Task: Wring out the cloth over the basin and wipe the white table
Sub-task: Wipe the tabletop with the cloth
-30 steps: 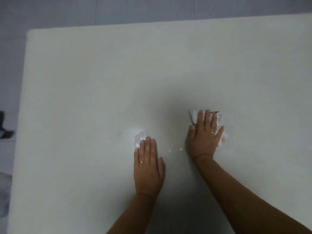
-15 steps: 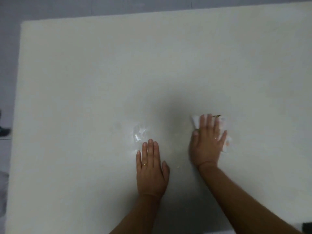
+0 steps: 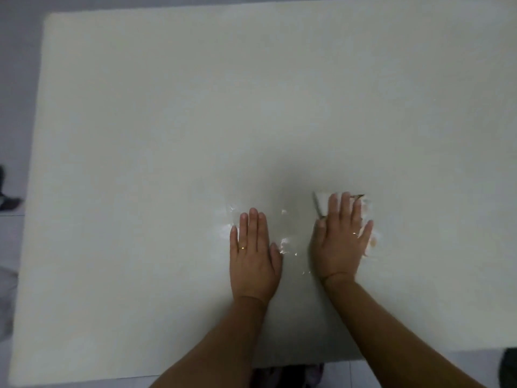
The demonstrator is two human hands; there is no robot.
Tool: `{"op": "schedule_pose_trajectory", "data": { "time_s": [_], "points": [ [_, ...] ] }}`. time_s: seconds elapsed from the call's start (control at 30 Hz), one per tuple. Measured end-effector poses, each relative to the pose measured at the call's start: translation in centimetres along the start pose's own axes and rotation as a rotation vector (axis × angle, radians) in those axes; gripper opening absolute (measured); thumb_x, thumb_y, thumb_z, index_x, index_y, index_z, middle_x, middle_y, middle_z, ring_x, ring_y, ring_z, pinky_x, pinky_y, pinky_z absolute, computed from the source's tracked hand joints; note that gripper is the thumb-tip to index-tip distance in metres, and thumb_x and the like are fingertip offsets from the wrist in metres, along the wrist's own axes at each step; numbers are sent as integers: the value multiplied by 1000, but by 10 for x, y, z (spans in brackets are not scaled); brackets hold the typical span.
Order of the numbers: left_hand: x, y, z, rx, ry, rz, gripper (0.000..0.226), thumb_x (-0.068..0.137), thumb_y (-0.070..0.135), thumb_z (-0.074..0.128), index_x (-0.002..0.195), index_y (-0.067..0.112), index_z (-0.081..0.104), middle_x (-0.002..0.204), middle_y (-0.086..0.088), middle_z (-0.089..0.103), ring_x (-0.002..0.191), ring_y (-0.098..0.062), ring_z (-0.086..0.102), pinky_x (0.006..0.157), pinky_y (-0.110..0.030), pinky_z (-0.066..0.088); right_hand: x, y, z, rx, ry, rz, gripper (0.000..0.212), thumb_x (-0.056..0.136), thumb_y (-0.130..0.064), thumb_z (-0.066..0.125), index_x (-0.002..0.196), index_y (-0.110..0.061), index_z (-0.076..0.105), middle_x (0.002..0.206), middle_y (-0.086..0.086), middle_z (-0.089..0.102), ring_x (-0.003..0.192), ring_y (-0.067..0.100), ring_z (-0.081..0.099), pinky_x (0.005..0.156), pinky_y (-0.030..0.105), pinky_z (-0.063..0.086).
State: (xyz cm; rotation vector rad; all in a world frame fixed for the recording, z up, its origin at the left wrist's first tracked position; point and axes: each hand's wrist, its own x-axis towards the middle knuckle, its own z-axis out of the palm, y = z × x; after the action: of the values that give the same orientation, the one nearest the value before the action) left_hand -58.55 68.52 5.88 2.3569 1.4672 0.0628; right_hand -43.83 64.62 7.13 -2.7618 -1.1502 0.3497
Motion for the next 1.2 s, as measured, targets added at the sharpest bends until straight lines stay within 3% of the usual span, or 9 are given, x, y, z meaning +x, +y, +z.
{"op": "schedule_pose_trajectory", "data": {
  "time_s": [0.13, 0.2, 0.37, 0.47, 0.7, 0.83, 0.93, 1.13, 1.2],
  "points": [
    [-2, 2, -7, -27, 40, -9, 59, 88, 24, 34, 142, 1, 39, 150, -18, 36, 142, -30, 29, 117, -42, 14, -40, -13, 7, -117, -130, -500, 53, 94, -32, 30, 145, -18, 33, 153, 6, 31, 142, 29, 25, 113, 56, 17],
    [-4, 5, -12, -48, 63, -20, 59, 88, 23, 32, 142, 0, 39, 151, -18, 35, 142, -32, 29, 119, -42, 13, -30, 17, -1, -134, -137, -583, 52, 94, -32, 29, 144, -19, 35, 153, 5, 32, 141, 26, 28, 113, 54, 19],
    [-24, 7, -17, -54, 101, -39, 59, 89, 24, 31, 143, 1, 37, 153, -17, 31, 143, -30, 24, 118, -41, 10, -14, 77, -20, -80, -136, -158, 58, 94, -38, 14, 150, -22, 16, 159, 1, 10, 147, 18, 2, 118, 47, 1],
    [-75, 10, -4, -61, 57, -69, 59, 91, 25, 31, 146, 3, 33, 155, -15, 26, 145, -29, 20, 119, -42, 10, -45, 40, -8, -4, -79, -20, 57, 95, -33, 26, 150, -19, 18, 159, 5, 11, 147, 24, 3, 116, 51, 0],
    [-118, 10, 14, 54, -52, -96, 63, 88, 27, 33, 147, 5, 31, 156, -13, 24, 146, -27, 19, 118, -44, 13, -99, 33, 8, -191, -118, -651, 52, 91, -29, 44, 142, -18, 40, 150, 7, 38, 139, 29, 32, 108, 57, 29],
    [-117, 11, 14, 34, -51, -96, 65, 86, 28, 32, 148, 5, 29, 156, -13, 25, 146, -27, 18, 118, -44, 13, -71, 82, -7, -78, -104, -210, 54, 96, -32, 33, 148, -20, 26, 157, 5, 21, 145, 21, 14, 116, 51, 9],
    [-118, 10, 16, 35, -41, -92, 65, 87, 28, 31, 148, 5, 29, 156, -13, 24, 146, -27, 17, 119, -44, 12, -95, 50, 1, -56, -8, -37, 55, 94, -31, 30, 147, -16, 28, 156, 9, 23, 145, 29, 17, 115, 54, 11],
    [-118, 9, 17, 48, -21, -80, 64, 88, 28, 30, 147, 5, 29, 156, -12, 25, 146, -26, 18, 118, -43, 11, -142, 48, 13, -174, -133, -628, 53, 92, -33, 35, 143, -21, 39, 151, 4, 36, 142, 27, 24, 112, 50, 18],
    [-118, 9, 19, 42, -1, -78, 63, 87, 26, 31, 147, 4, 31, 155, -13, 27, 145, -27, 21, 119, -42, 10, -126, 83, 6, -219, -126, -668, 52, 93, -32, 35, 144, -21, 37, 152, 4, 35, 141, 27, 28, 112, 50, 19]
  ]
}}
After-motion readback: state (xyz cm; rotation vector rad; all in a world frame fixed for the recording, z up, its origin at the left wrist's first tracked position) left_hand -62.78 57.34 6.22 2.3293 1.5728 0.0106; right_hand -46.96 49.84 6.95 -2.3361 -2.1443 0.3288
